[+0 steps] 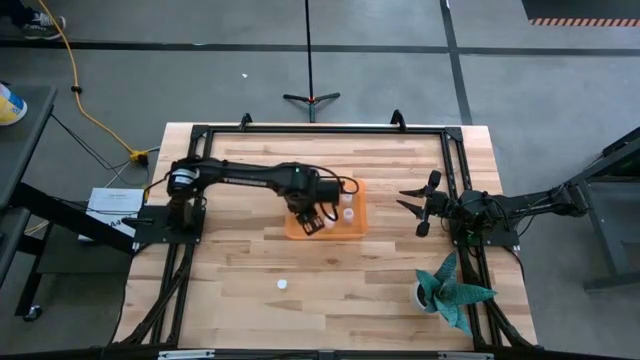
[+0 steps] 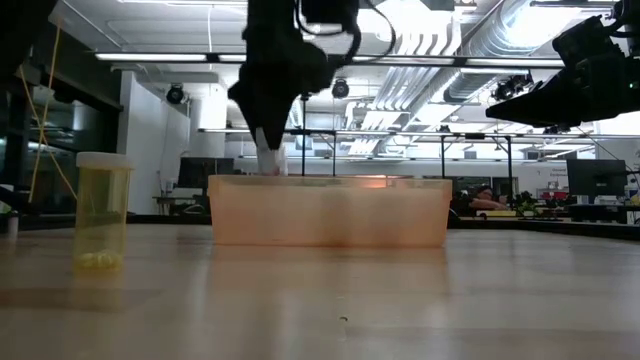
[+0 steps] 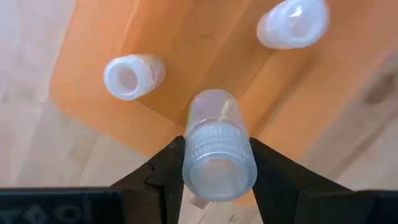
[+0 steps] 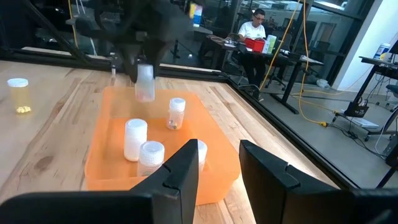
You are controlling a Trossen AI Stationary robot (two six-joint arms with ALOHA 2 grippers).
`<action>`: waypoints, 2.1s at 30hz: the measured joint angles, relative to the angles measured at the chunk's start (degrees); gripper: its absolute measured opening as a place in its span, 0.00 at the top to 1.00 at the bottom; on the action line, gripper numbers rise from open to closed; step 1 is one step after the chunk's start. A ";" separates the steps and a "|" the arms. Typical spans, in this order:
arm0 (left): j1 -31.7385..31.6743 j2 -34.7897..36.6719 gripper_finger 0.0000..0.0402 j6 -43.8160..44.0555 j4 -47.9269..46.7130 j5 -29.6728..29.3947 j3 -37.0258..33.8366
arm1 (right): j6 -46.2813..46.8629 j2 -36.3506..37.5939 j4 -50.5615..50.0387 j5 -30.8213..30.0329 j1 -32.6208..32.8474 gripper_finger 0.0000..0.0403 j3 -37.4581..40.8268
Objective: Pick and place pill bottles into a basket
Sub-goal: Put the transparent pill bottle in the orange bin, then put the yellow pill bottle in the orange bin
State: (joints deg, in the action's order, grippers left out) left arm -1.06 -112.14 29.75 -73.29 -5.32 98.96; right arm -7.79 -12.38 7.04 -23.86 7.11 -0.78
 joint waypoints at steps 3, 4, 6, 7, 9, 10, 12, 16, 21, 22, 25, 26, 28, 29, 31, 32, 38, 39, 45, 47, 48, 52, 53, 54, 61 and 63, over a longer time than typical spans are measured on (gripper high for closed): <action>-1.18 -2.03 0.53 -0.33 0.41 2.03 -0.46 | -0.02 -0.06 -0.28 0.02 0.00 0.73 0.00; -1.32 -2.94 0.54 -1.01 0.56 2.32 -0.46 | -0.04 -0.09 -0.19 0.02 -0.02 0.73 0.00; -1.67 -4.56 0.55 -2.86 1.53 3.51 -0.60 | -0.06 -0.03 -0.24 0.06 -0.02 0.73 0.00; -1.69 -5.06 0.56 -3.61 1.75 3.92 -0.64 | -0.08 -0.09 -0.11 0.17 0.00 0.73 0.00; -1.72 -5.69 0.56 -4.76 4.02 5.33 -0.57 | -0.04 -0.11 -0.23 0.20 -0.02 0.73 0.00; -1.67 -5.85 0.55 -5.47 4.75 5.75 -0.55 | -0.04 -0.13 -0.21 0.19 0.00 0.73 0.00; -1.56 -6.28 0.53 -6.17 4.81 5.97 -0.57 | -0.04 -0.15 -0.20 0.19 0.00 0.73 0.00; -1.55 -6.86 0.51 -7.00 4.03 5.38 -0.61 | -0.04 -0.26 -0.17 0.20 0.00 0.73 0.00; -1.60 -8.01 0.53 -7.15 4.20 6.56 -0.64 | -0.09 -0.39 -0.06 0.20 -0.01 0.73 0.00; -1.56 -8.26 0.53 -7.25 4.60 6.58 -0.61 | -0.09 -0.39 0.00 0.20 -0.01 0.73 0.00; -1.53 -8.75 0.50 -8.16 4.46 6.49 -0.61 | -0.08 -0.39 0.03 0.20 -0.02 0.73 0.00; -1.53 -8.93 0.48 -8.40 4.67 6.45 -0.61 | -0.08 -0.39 0.04 0.20 -0.01 0.73 0.00; -1.56 -9.07 0.44 -8.52 4.58 6.32 -0.61 | -0.09 -0.39 0.05 0.20 0.00 0.73 0.00; -1.56 -9.06 0.42 -8.52 4.57 6.30 -0.61 | -0.11 -0.39 0.03 0.20 0.00 0.73 0.00; -1.58 -9.05 0.38 -8.54 4.68 6.25 -0.59 | -0.13 -0.37 0.03 0.20 0.00 0.73 0.00; -1.58 -9.04 0.37 -8.54 4.32 6.25 -0.59 | -0.13 -0.37 0.05 0.20 -0.02 0.73 0.00; -1.46 -8.48 0.30 -8.29 -4.83 5.41 4.30 | -0.16 -0.39 0.05 0.22 0.00 0.73 0.00; -1.14 -8.48 0.29 -7.81 -6.67 4.57 5.64 | -0.16 -0.39 0.05 0.20 -0.02 0.73 0.00; 2.25 -8.46 0.30 -4.28 -14.47 -0.38 13.41 | -0.17 -0.39 -0.02 0.22 -0.02 0.73 0.00; 4.15 -8.44 0.31 -3.41 -15.28 -1.51 14.73 | -0.20 -0.39 -0.30 0.21 0.00 0.73 0.00; 5.24 -8.44 0.32 -3.06 -15.78 -1.68 15.09 | -0.20 -0.39 -0.43 0.20 0.00 0.73 0.00; 10.21 -8.44 0.33 -1.84 -16.87 -1.45 15.39 | -0.20 -0.39 -0.41 0.20 0.00 0.73 0.00; 11.64 -8.41 0.33 -2.07 -16.74 -1.46 15.05 | -0.20 -0.39 -0.41 0.20 -0.01 0.73 0.00; 13.10 -8.39 0.33 -2.35 -16.71 -1.42 14.64 | -0.20 -0.39 -0.38 0.20 -0.01 0.73 0.00; 23.50 -8.41 0.33 -2.18 -16.46 -1.40 13.83 | -0.20 -0.39 0.17 0.21 -0.02 0.73 0.00; 26.17 -8.41 0.33 -1.34 -15.02 -2.80 13.83 | -0.15 -0.39 0.19 0.22 0.00 0.73 0.00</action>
State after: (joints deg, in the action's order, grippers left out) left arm 25.11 -120.55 28.41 -88.31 -8.12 112.79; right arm -7.95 -12.78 7.22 -23.64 7.11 -0.78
